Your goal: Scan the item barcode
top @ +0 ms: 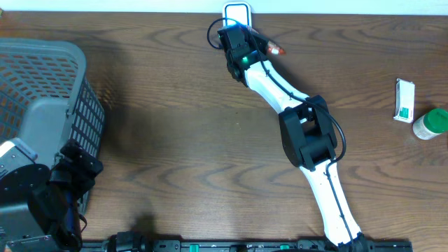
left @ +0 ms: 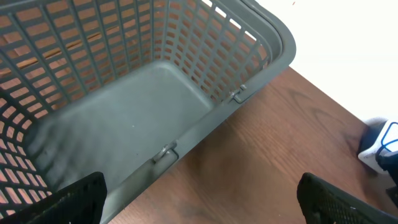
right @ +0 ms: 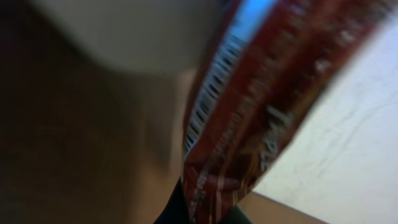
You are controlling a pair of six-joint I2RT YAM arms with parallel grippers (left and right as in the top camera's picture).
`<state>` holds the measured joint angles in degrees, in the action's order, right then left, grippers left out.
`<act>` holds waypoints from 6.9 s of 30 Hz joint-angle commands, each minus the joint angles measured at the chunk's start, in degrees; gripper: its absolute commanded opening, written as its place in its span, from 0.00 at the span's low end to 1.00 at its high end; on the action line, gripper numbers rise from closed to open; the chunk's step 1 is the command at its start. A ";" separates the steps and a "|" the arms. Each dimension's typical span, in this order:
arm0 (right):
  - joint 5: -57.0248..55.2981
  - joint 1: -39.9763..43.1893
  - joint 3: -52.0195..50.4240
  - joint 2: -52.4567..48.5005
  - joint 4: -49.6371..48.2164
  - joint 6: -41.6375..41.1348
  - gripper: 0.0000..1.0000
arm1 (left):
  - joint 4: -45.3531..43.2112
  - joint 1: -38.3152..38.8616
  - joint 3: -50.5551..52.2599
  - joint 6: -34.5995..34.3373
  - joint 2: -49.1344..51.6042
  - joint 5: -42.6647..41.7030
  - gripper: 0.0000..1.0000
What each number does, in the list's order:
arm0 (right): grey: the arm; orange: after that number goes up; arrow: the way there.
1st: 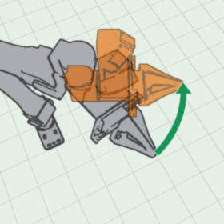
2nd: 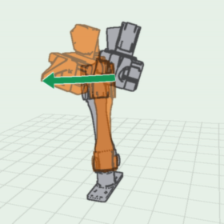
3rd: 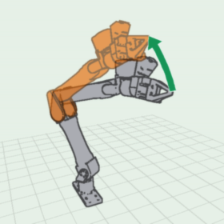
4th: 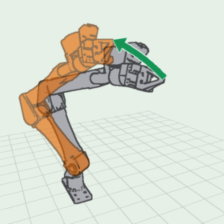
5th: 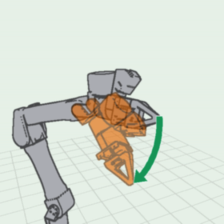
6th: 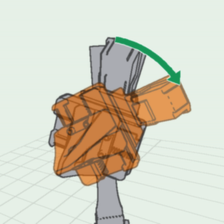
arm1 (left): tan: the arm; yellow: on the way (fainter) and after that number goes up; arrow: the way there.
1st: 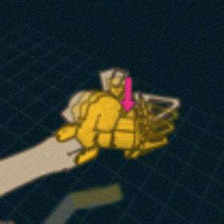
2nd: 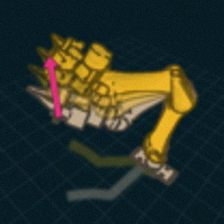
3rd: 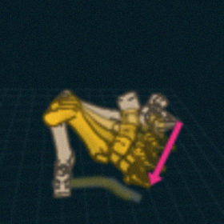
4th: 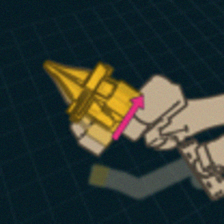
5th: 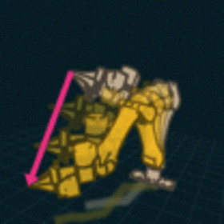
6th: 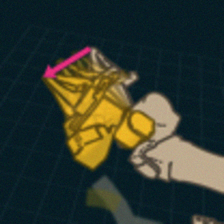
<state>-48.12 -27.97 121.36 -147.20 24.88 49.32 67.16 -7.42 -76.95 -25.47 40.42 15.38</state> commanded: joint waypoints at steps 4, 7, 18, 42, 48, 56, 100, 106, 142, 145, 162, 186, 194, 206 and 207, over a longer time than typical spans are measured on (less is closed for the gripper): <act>0.46 -0.17 1.09 3.96 14.84 -12.81 0.01 | 0.11 -0.28 -0.13 0.28 -0.09 0.79 0.98; 0.42 1.01 1.09 5.29 26.36 -20.79 0.01 | 0.11 -0.28 -0.13 0.28 -0.09 0.79 0.98; 6.27 13.81 0.96 5.66 54.40 -59.04 0.01 | 0.11 -0.28 -0.13 0.28 -0.09 0.79 0.98; 22.60 45.42 -0.37 11.26 57.05 -61.96 0.99 | 0.11 -0.28 -0.13 0.28 -0.09 0.79 0.98; 40.24 44.04 2.03 26.05 56.50 -61.24 0.99 | 0.11 -0.28 -0.13 0.28 -0.09 0.79 0.98; 63.67 40.09 2.01 47.28 59.82 -61.26 0.99 | 0.11 -0.28 -0.13 0.28 -0.09 0.79 0.98; 79.93 38.16 -74.82 126.25 -3.72 -33.00 0.99 | 0.11 -0.28 -0.13 0.28 -0.09 0.79 0.98; 78.62 35.28 -93.79 135.93 -20.72 -35.47 0.99 | 0.11 -0.28 -0.13 0.28 -0.09 0.79 0.98; 47.71 30.42 -121.07 146.92 -20.59 -62.99 0.99 | 0.11 -0.28 -0.13 0.28 -0.09 0.76 0.98; 47.65 30.16 -121.07 146.88 -20.59 -62.99 0.99 | 0.11 -0.28 -0.13 0.28 -0.09 0.79 0.98; 47.65 30.16 -121.07 146.88 -20.59 -63.01 0.99 | 0.11 -0.28 -0.13 0.28 -0.09 0.79 0.98; 47.58 30.16 -121.07 146.86 -20.59 -63.01 0.99 | -64.94 5.16 58.18 14.34 -30.88 -19.45 0.98; 47.58 30.16 -121.07 146.88 -20.59 -63.01 0.99 | -68.59 7.04 67.82 20.98 -33.68 -18.14 0.98; 47.58 30.16 -121.07 146.86 -20.59 -63.01 0.99 | -68.70 8.07 76.56 21.03 -39.54 -14.67 0.98; 47.56 30.16 -121.07 146.88 -20.59 -63.01 0.99 | -67.71 8.13 76.74 20.98 -40.04 -14.67 0.98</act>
<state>0.12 2.66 0.36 -0.69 4.05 -13.06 -1.23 0.45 -1.54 -5.65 2.13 -0.49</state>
